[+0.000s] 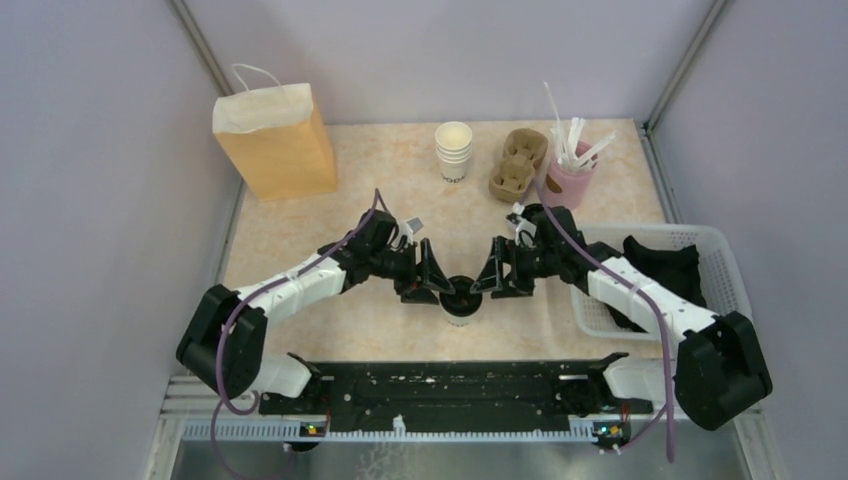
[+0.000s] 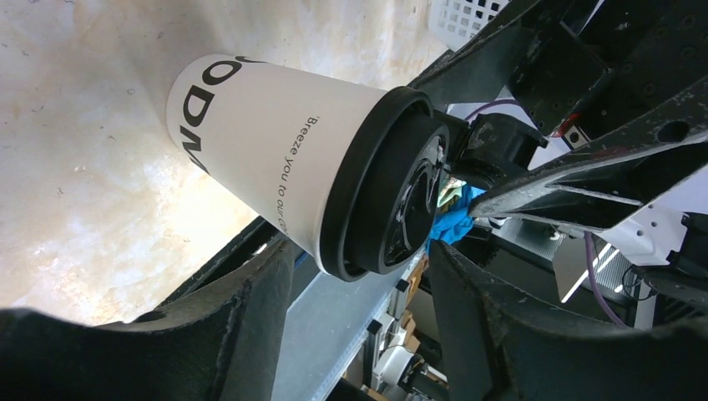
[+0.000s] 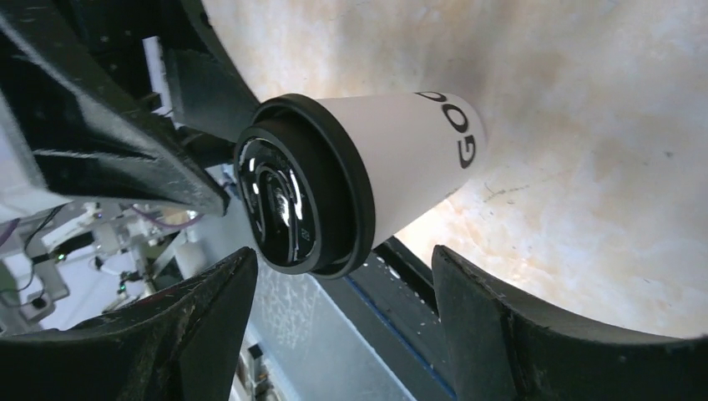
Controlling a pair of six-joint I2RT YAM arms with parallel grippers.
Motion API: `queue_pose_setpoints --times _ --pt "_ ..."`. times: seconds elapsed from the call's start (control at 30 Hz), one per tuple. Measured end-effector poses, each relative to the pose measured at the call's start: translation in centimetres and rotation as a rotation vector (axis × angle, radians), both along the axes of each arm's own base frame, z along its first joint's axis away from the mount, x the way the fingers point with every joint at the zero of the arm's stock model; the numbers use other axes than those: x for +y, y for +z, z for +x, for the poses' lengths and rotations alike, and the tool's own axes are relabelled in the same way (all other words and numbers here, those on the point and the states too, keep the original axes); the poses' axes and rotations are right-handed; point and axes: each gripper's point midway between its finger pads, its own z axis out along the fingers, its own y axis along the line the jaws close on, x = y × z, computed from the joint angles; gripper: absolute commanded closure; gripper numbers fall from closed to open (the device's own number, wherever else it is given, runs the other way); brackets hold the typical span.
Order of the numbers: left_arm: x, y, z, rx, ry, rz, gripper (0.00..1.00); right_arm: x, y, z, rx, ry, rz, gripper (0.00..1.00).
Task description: Pack the takeout coffee
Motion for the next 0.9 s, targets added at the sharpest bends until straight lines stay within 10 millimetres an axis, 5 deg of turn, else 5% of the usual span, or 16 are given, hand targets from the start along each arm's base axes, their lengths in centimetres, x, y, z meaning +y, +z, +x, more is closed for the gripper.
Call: queue_pose_setpoints --times 0.43,0.9 --pt "0.1 -1.3 -0.1 0.003 -0.012 0.008 0.51 1.2 -0.9 0.1 0.044 0.044 0.155 0.46" --pt "0.3 -1.8 -0.4 -0.021 -0.025 -0.058 0.59 1.5 -2.0 0.2 0.092 0.036 0.219 0.46"
